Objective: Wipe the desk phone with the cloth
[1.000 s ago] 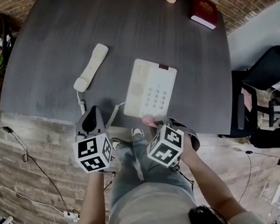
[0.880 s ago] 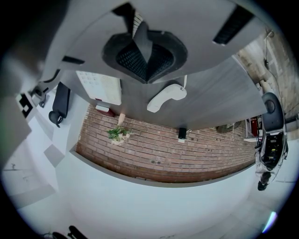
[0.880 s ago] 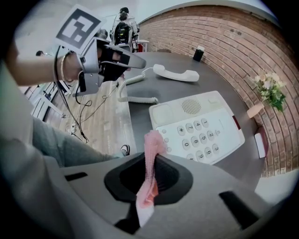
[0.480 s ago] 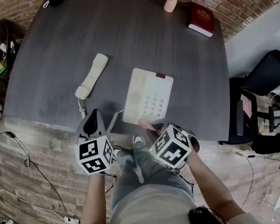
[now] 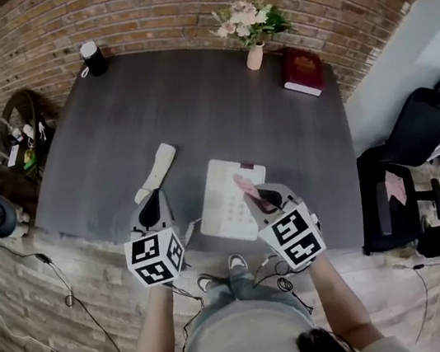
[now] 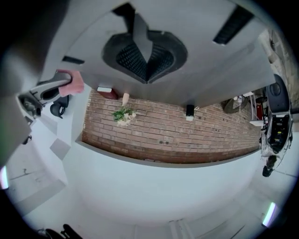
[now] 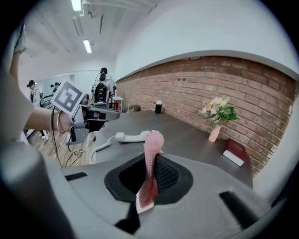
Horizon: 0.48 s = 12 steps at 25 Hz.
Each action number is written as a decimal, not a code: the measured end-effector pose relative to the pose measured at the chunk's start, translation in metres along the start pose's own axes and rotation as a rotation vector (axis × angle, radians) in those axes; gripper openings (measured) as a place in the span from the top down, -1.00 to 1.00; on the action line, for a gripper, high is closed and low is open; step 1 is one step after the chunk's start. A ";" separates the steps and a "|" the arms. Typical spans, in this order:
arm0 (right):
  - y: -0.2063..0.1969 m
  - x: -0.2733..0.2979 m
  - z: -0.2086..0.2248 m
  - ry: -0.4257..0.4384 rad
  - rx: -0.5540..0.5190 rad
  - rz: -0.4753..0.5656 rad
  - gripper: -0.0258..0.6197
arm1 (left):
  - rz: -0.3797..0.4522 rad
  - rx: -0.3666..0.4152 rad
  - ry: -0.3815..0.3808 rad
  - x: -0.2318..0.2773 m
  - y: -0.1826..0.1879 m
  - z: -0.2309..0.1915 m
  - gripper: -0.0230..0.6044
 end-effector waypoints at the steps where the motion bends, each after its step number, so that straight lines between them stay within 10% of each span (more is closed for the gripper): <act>1: 0.006 -0.006 0.011 -0.048 0.009 0.051 0.85 | 0.020 0.007 -0.006 0.004 0.010 0.002 0.91; 12: 0.033 -0.081 0.106 -0.518 0.084 0.420 0.85 | 0.216 0.038 -0.050 0.035 0.089 0.024 0.91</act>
Point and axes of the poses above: the fingertips, and each gripper's own axes: x forward along the fingers, z to its right, y out of its top, the point moved 9 cm from there along -x, backward along the fingers, and after that the axes turned 12 degrees about z, right-handed, at the moved point
